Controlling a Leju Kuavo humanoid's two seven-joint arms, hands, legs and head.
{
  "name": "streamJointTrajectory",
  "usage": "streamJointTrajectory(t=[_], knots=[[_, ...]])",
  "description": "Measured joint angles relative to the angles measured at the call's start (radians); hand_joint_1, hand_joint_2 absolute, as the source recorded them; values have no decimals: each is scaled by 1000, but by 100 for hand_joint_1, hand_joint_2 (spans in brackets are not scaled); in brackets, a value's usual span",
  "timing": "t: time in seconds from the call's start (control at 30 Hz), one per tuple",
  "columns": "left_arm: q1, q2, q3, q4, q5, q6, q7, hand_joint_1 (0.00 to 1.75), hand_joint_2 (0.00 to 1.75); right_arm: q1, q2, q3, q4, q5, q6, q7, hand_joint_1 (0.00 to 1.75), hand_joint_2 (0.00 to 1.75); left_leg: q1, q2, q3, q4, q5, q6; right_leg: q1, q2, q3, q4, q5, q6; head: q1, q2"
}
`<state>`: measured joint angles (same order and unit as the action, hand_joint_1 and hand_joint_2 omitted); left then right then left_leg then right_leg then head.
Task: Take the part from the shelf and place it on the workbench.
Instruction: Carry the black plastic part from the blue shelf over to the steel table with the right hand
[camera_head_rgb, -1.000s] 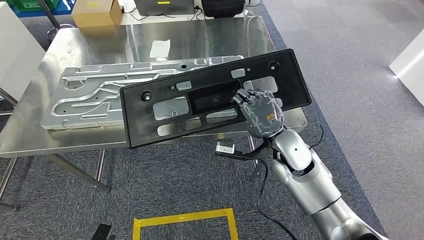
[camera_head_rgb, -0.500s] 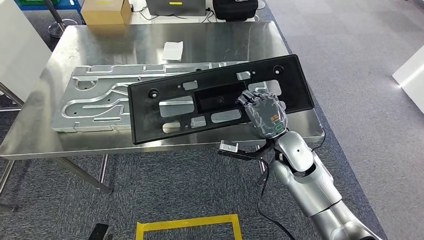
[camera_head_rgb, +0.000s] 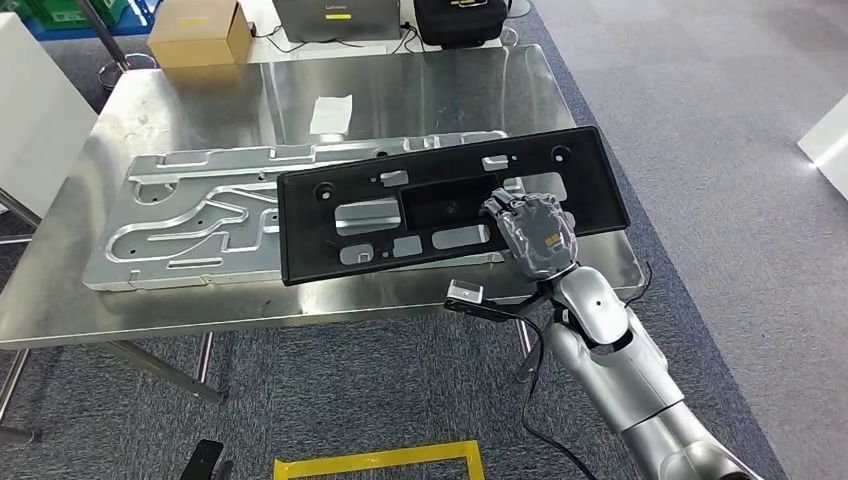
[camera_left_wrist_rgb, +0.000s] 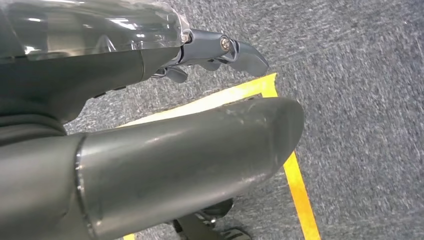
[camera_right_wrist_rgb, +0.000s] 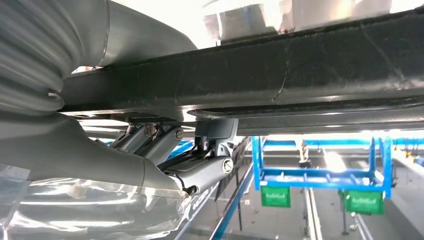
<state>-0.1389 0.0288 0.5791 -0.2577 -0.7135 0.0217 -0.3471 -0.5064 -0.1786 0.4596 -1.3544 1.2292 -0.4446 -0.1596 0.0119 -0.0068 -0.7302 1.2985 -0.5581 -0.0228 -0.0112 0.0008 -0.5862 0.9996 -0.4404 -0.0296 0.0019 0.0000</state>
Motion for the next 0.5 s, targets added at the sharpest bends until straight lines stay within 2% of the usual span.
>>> streamJointTrajectory(t=[0.03, 0.1, 0.13, 0.17, 0.27, 0.33, 0.37, 0.43, 0.47, 0.5], knots=[[0, 0, 0, 0, 0, -1, 0, 0, 0, 3, 0, 0, 5, 0, 0, 0, 175, 175, 2, 0, 1, -23, 33, -1, 0, 1, 9, 1, -8, 2, 0, 0], [0, 0, 0, 0, -1, -1, 0, 0, 0, 5, 1, -1, 13, -1, 0, -1, 175, 175, 3, 2, 47, -150, 122, 0, -1, 1, 29, 5, -27, 9, 0, 0], [-1, 0, 0, 0, -1, -1, 0, 0, 0, 4, 1, -1, 16, -1, 0, -1, 175, 175, 2, 2, 74, -211, 149, 3, 0, 2, 36, 8, -35, 14, 0, 0], [-1, 1, 0, 0, -1, -1, 0, 0, 0, 3, 1, -2, 18, -2, -1, -1, 175, 175, 0, 2, 91, -251, 159, 8, 2, 2, 38, 10, -41, 20, -1, 0], [-3, 1, 0, 0, -1, -1, -3, 0, 0, 3, 2, -7, 25, -5, -1, -1, 175, 175, -2, 1, 106, -279, 146, 28, 5, 2, 40, 15, -46, 34, 1, 0], [-4, 1, 0, 0, -2, -1, -6, 0, 0, 2, 2, -11, 31, -9, -1, -3, 175, 175, 1, 0, 123, -289, 140, 40, 3, 1, 30, 48, -58, 42, 5, 0], [-5, 1, 0, 0, -2, -1, -8, 0, 0, 1, 2, -14, 36, -12, -1, -5, 175, 175, 3, 0, 132, -293, 137, 46, 2, 1, 7, 91, -74, 46, 7, 0], [-8, 0, 0, 0, -5, -1, -10, 0, 0, 0, 4, -22, 48, -20, -2, -10, 175, 175, 2, 0, 141, -294, 129, 53, -1, 0, -72, 216, -119, 52, 10, 0], [-8, 0, 0, 0, -6, -1, -10, 0, 0, 2, 4, -27, 56, -25, -3, -13, 175, 175, 1, -1, 145, -294, 123, 55, -1, 0, -114, 271, -133, 53, 10, 0], [-7, 0, 1, 0, -7, -1, -10, 0, 0, 5, 4, -31, 66, -30, -4, -16, 175, 175, 0, -2, 151, -293, 117, 55, -2, 0, -142, 296, -129, 54, 11, 0]])
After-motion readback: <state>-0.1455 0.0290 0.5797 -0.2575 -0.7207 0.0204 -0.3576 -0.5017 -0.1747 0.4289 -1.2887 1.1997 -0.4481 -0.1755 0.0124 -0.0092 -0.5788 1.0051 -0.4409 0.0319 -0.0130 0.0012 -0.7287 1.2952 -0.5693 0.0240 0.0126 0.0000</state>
